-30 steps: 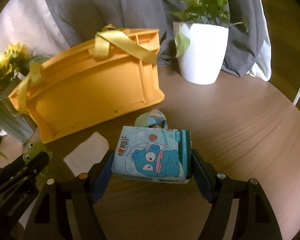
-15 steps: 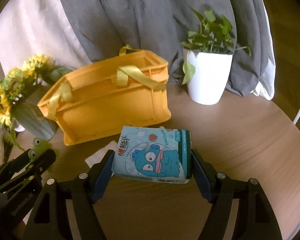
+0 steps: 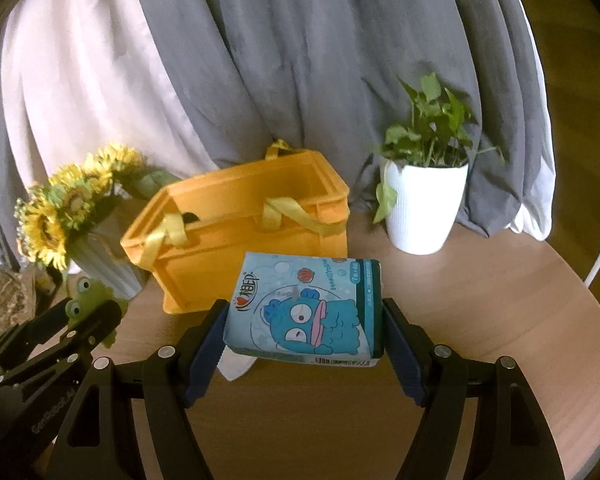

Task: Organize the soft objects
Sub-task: 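Lift the frog and blue box and carry them over the crate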

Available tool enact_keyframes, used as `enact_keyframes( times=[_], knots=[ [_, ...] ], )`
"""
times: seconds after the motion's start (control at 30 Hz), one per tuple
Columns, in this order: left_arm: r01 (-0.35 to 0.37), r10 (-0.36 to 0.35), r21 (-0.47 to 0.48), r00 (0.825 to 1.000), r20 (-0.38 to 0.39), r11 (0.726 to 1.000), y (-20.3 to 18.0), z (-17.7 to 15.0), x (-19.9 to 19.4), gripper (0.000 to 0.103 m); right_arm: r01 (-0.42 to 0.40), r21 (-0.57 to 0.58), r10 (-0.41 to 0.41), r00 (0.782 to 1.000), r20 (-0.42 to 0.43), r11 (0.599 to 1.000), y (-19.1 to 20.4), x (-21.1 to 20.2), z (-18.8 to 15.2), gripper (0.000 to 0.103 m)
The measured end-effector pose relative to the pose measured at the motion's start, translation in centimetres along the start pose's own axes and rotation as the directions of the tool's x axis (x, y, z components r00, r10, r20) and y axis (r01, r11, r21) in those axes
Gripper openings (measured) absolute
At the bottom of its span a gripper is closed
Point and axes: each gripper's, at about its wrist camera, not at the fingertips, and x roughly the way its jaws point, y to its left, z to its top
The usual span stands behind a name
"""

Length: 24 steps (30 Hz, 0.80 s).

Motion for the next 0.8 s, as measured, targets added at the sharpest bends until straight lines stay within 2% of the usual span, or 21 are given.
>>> enact_keyframes(
  times=[0.47, 0.8],
  knots=[
    [-0.031, 0.028, 0.020, 0.992, 0.119, 0.999, -1.5, 2.7, -2.6, 0.059, -0.047, -0.048, 0.051, 0.996, 0.079, 0.998, -0.3, -1.8, 2.8, 0.075],
    [-0.042, 0.035, 0.033, 0.982, 0.186, 0.999, -1.9, 5.6, -2.9, 0.059, -0.076, -0.101, 0.091, 0.983, 0.159, 0.992, 0.7, -2.4, 5.8, 0.075]
  ],
)
